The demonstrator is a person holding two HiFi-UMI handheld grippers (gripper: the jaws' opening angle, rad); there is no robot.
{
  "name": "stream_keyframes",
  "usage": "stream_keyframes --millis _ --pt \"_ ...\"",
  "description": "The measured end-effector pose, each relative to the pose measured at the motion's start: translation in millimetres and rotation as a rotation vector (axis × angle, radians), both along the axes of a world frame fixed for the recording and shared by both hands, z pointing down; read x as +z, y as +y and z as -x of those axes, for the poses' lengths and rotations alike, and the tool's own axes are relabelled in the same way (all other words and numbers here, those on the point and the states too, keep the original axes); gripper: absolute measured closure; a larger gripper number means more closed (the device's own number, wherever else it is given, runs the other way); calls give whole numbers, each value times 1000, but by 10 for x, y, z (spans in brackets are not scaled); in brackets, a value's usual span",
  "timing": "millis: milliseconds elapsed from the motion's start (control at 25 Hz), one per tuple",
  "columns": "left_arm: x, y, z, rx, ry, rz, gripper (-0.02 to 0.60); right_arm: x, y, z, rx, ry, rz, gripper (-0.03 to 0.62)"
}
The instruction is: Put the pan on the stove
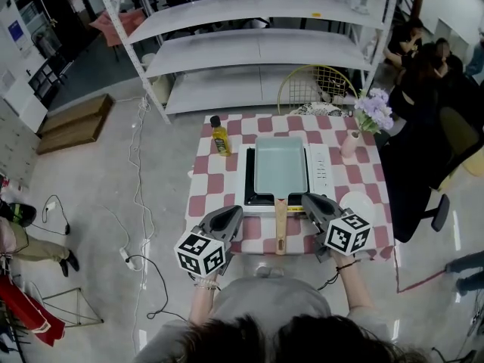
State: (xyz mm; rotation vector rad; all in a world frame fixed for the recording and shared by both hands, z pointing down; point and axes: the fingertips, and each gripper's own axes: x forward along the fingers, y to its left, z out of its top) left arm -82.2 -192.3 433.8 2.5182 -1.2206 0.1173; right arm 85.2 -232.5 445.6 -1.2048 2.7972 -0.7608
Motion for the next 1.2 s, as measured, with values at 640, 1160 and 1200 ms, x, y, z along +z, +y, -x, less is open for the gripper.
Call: stream_keyframes --millis 640,1160,1200 --pt "-101 -68 59 -10 26 -50 555 -73 -48 -80 44 -6 -56 571" --pt "-59 -62 102 -13 22 -40 555 -68 -37 -113 65 -13 -67 571" --pt "-56 -60 108 -14 23 -38 555 -75 -39 -118 68 -14 -68 571"
